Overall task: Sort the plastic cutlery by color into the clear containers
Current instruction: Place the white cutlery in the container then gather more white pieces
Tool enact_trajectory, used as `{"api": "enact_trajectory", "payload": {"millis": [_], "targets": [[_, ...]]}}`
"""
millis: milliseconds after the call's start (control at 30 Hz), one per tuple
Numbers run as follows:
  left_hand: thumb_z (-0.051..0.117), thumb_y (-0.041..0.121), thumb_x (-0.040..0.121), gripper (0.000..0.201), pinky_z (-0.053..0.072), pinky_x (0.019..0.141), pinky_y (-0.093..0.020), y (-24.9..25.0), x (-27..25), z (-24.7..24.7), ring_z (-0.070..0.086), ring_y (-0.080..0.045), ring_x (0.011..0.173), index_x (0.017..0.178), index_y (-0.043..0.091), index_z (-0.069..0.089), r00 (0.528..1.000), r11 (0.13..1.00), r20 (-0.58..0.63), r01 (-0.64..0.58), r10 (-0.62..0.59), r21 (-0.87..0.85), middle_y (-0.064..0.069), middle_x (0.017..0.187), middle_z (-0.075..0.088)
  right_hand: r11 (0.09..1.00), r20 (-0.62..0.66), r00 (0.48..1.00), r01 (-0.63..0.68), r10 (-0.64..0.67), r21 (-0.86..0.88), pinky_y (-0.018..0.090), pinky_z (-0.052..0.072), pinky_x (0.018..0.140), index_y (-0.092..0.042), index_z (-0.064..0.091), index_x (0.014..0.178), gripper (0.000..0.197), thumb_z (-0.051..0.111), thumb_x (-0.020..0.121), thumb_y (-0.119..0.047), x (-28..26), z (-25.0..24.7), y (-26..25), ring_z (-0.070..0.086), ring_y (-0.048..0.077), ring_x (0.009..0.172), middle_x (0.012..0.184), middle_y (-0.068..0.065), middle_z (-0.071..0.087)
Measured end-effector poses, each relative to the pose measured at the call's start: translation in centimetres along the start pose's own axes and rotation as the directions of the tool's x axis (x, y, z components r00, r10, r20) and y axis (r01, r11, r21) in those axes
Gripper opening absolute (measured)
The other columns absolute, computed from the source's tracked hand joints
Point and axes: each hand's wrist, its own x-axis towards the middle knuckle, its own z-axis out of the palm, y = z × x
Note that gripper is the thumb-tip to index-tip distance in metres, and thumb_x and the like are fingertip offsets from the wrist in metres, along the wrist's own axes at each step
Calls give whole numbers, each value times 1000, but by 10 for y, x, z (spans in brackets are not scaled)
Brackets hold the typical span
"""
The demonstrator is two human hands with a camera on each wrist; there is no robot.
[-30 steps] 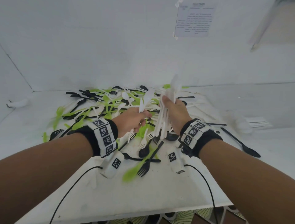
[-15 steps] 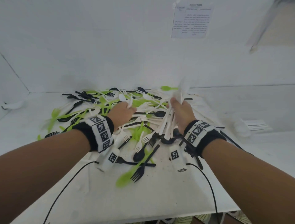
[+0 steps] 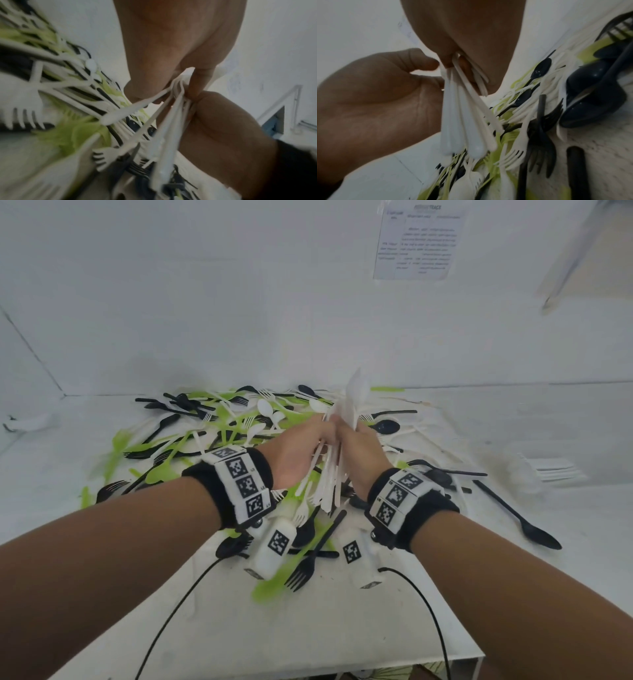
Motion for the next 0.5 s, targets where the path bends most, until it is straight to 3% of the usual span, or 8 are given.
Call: {"api": "enact_trajectory", "payload": {"millis": [100, 167, 300, 367, 500], "targets": [[47, -2, 94, 43, 50, 93, -44, 0, -5, -9, 60, -32, 106, 137, -2, 53, 998, 993, 49, -53, 48, 108, -32, 124, 59, 993, 107, 992, -72, 62, 94, 35, 58, 76, -4, 67, 119, 32, 50, 107, -27, -2, 1, -4, 73, 22, 85, 99, 12, 74], [49, -3, 98, 40, 47, 101, -52, 2, -8, -10, 59, -35, 111, 137, 0, 54, 994, 987, 81, -84, 74, 137, -34, 134, 54, 989, 152, 985, -98, 80, 112, 37, 58, 77, 0, 64, 125, 37, 50, 108, -29, -3, 3, -5, 71, 24, 85, 100, 15, 72], [51, -6, 96, 40, 55, 95, -42, 2, -9, -11, 65, -32, 107, 136, -3, 52, 994, 984, 69, -99, 89, 149, -29, 124, 62, 991, 171, 982, -97, 81, 89, 48, 56, 96, -6, 65, 126, 37, 50, 107, -35, -4, 8, -4, 71, 32, 102, 111, 17, 73], [47, -5, 98, 35, 53, 93, -42, 3, -11, -12, 63, -31, 104, 133, -5, 54, 993, 986, 83, -99, 88, 136, -22, 115, 64, 995, 185, 981, -78, 65, 60, 47, 56, 98, -9, 64, 127, 38, 49, 107, -37, -5, 10, -4, 71, 32, 108, 115, 15, 73], [50, 0, 92, 37, 46, 88, -44, 4, -13, -12, 59, -30, 99, 128, -1, 58, 995, 992, 44, -91, 87, 92, -17, 109, 63, 997, 201, 978, -69, 59, 42, 37, 60, 77, -15, 66, 118, 28, 52, 106, -36, -5, 5, -6, 73, 23, 86, 101, 9, 74]]}}
